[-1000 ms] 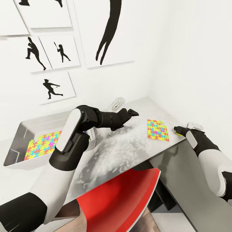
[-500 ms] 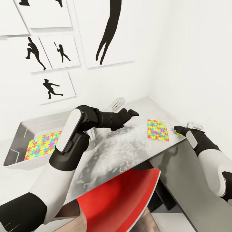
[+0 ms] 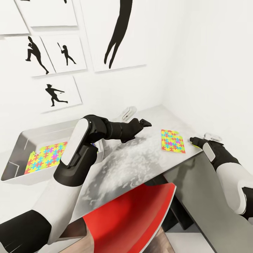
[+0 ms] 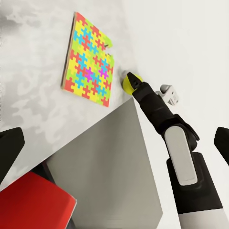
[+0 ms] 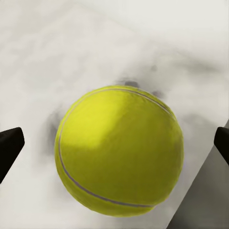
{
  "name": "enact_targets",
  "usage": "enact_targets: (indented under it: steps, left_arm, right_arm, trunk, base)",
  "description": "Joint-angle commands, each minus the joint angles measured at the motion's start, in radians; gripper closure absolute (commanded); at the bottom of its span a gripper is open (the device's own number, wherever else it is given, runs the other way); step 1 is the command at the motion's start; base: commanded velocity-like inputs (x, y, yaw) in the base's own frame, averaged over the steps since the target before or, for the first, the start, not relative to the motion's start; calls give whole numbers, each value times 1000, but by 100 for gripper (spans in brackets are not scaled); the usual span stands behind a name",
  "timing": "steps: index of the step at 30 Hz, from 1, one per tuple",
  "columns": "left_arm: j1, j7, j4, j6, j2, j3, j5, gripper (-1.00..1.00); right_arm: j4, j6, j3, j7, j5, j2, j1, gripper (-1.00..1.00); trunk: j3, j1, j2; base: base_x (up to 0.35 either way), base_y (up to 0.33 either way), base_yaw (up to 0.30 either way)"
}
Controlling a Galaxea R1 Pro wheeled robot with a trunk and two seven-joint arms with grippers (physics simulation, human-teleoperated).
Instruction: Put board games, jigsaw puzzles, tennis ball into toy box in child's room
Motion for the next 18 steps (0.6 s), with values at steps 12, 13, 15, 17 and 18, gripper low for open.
enact_targets:
  steps: [12,13,15,17,18]
  left_arm:
    - [-1,7,0,6,-1,1,5,-100]
    - [-1,7,0,6,-1,1,5,-100]
    - [-1,8,0,6,0,1,4,-100]
    - [0,8,0,6,0,1,4,-100]
    - [0,8,0,6,0,1,4,-100]
  right_arm:
    - [-2,5,0,-5,-11,0,0,-100]
    - [-2,5,0,-5,-11,0,0,-100]
    - [-2,5,0,-5,-11,0,0,-100]
    - [-2,5,1,-5,-11,0,0,-100]
    - [-2,5,1,-5,-11,0,0,-100]
  trunk:
    - [-4,4,-8]
    - [-7,8,-15]
    - [-10,12,-22]
    - [-10,12,-22]
    - [-10,12,-22]
  base:
    - [0,0,0]
    - [0,0,0]
    - [0,0,0]
    - [0,0,0]
    - [0,0,0]
